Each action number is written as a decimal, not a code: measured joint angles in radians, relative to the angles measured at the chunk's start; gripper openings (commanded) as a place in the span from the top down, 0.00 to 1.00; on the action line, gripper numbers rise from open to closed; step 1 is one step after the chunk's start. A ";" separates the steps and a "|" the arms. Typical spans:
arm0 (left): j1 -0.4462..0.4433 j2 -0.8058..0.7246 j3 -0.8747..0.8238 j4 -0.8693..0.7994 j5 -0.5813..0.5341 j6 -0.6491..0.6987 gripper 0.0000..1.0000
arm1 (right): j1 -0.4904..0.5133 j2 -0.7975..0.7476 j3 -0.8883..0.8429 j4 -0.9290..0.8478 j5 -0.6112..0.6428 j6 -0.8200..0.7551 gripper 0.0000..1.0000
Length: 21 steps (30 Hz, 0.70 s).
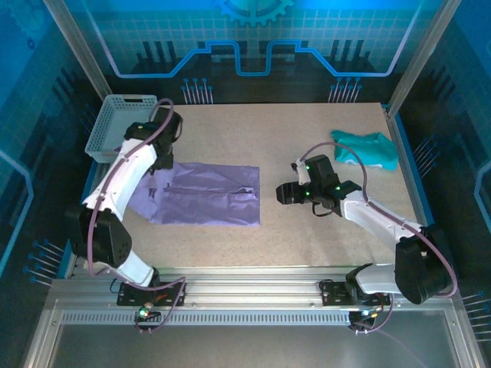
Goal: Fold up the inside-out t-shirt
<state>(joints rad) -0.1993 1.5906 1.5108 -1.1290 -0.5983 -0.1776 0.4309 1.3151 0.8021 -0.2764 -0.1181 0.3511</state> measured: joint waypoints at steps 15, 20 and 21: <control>-0.434 0.411 0.229 0.116 0.412 -0.276 0.48 | -0.048 -0.070 -0.029 -0.031 0.034 0.000 0.25; -0.438 0.307 0.110 0.283 0.561 -0.307 0.37 | -0.052 -0.085 -0.043 -0.030 0.035 0.004 0.25; -0.416 0.229 0.032 0.322 0.584 -0.318 0.36 | -0.051 -0.085 -0.045 -0.028 0.029 0.005 0.25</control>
<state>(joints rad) -0.6151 1.8194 1.5425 -0.8066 -0.0147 -0.4957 0.3794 1.2301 0.7567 -0.3042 -0.0887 0.3565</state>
